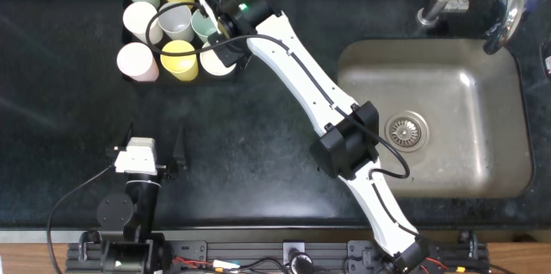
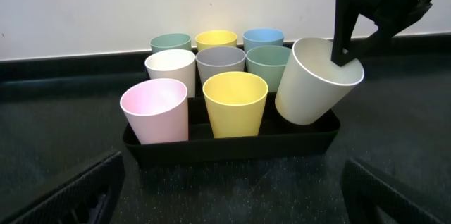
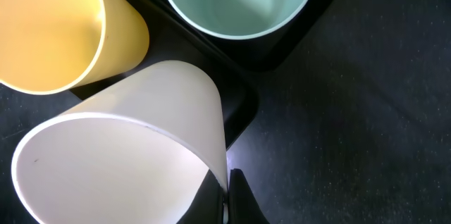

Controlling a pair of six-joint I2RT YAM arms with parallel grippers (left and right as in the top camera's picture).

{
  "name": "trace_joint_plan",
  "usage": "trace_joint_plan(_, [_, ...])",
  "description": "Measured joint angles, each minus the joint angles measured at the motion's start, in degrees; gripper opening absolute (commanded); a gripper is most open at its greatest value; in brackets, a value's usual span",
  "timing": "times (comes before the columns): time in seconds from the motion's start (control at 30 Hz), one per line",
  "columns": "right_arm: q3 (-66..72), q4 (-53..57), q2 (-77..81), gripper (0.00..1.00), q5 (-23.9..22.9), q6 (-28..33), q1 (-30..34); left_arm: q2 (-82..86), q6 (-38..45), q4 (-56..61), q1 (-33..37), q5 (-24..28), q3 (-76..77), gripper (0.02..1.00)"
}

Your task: Store Cups

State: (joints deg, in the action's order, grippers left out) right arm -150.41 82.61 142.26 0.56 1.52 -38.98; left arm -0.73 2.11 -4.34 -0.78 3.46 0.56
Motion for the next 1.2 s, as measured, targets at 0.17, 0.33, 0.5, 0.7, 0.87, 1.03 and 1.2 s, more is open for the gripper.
trace_joint_plan(0.17, [0.0, 0.0, 0.35, 0.047, 0.0, 0.02, 0.0, 0.0, 0.0, 0.02, 0.0, 0.0, 0.0, 1.0])
trace_joint_plan(0.33, [0.0, 0.55, 2.38, 0.045, 0.0, 1.07, 0.0, 0.0, 0.0, 0.02, 0.0, 0.0, 0.0, 1.0])
trace_joint_plan(0.5, [0.04, 0.98, 3.72, 0.047, -0.11, 1.44, 0.0, 0.0, 0.0, 0.02, 0.0, 0.0, 0.0, 1.0])
trace_joint_plan(0.7, [0.04, 0.98, 3.72, 0.34, -0.11, 1.51, 0.07, 0.0, 0.0, 0.02, 0.0, 0.0, 0.0, 1.0])
trace_joint_plan(0.87, [0.04, 0.83, 3.72, 0.998, -0.15, 1.68, 0.07, 0.0, 0.0, 0.02, 0.0, 0.0, 0.0, 1.0])
trace_joint_plan(1.03, [0.04, 0.57, 3.72, 0.998, -0.15, 1.88, 0.04, 0.0, 0.0, 0.02, 0.0, 0.0, 0.0, 1.0])
trace_joint_plan(1.2, [-0.04, 2.67, 3.52, 0.998, -0.15, 1.22, 0.5, 0.0, 0.0, 0.0, 0.0, 0.0, 0.0, 1.0])
